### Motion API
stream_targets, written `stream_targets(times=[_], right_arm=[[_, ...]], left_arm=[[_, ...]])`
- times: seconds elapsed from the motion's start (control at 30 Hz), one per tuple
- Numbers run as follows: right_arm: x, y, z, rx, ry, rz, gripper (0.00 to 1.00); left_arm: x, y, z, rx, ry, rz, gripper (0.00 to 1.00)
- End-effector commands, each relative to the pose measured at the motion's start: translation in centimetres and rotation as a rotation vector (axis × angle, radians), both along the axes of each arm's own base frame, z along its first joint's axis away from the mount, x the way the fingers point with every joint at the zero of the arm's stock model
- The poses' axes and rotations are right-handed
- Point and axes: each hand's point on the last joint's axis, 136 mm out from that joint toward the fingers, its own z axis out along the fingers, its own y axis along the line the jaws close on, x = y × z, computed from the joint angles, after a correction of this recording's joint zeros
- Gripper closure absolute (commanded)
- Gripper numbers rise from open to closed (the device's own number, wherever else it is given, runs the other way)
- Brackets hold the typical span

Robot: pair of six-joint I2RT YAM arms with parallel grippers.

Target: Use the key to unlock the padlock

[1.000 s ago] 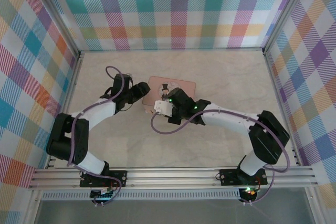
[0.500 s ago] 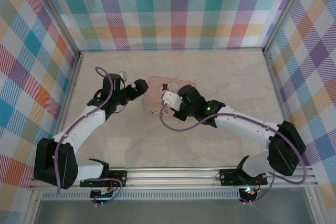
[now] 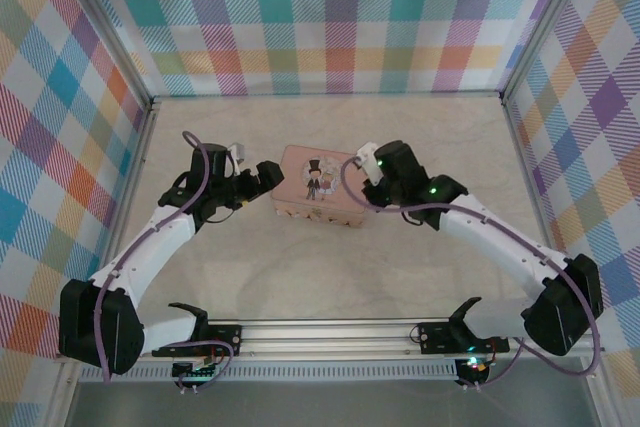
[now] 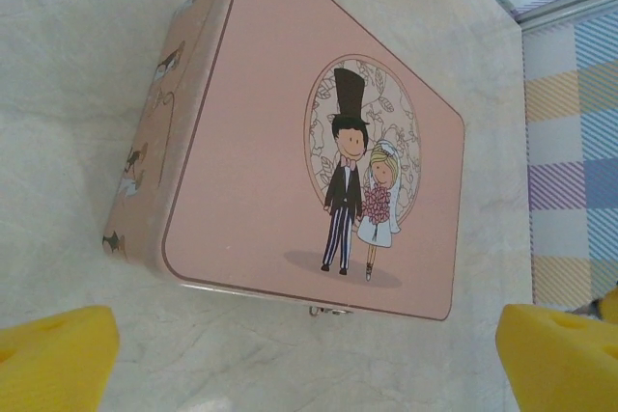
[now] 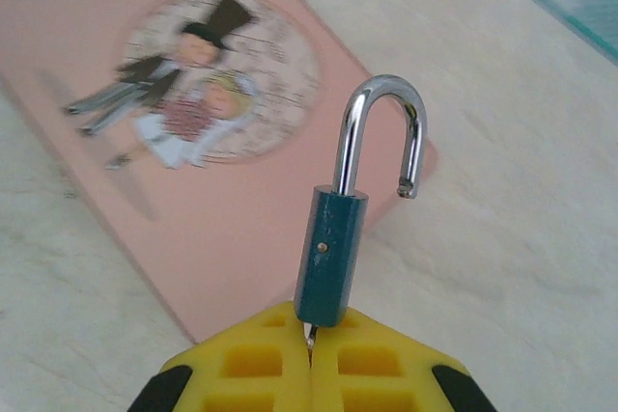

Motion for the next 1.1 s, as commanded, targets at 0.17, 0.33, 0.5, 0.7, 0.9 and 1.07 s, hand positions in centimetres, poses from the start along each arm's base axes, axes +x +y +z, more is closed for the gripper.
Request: stream_targets(times=[0.17,0.33,0.5,0.7,0.9,1.07], right_arm=[[1.9,-10.8,-2.4,-0.116,0.172,-0.462,1.0],[3.2,-13.7,-6.2,-0.165,0.262,-0.556,1.0],[4.0,-14.2,-9.7,-0.214,0.354,-0.562,1.0],[4.5,-14.9,-13.0,-0.284,0.435,-0.566,1.0],[5.0,-15.1,-15.1,-0.311,0.49,-0.57,1.0],[5.2,-14.9,-16.1,-0.3,0.521,-0.567,1.0]], left_arm=[[0.4,0.2,-0.4,-0.015,0.035,0.015,0.0],[0.5,0.3,-0.3,-0.007,0.021,0.02,0.0],[0.3,0.4,-0.9,-0.001,0.035,0.018,0.0],[0.1,0.5,-1.5,0.007,0.043,0.019,0.0],[-0.1,0.7,-2.1,0.018,0.058,0.027,0.0],[-0.2,0.9,-2.5,0.026,0.062,0.032,0.0]])
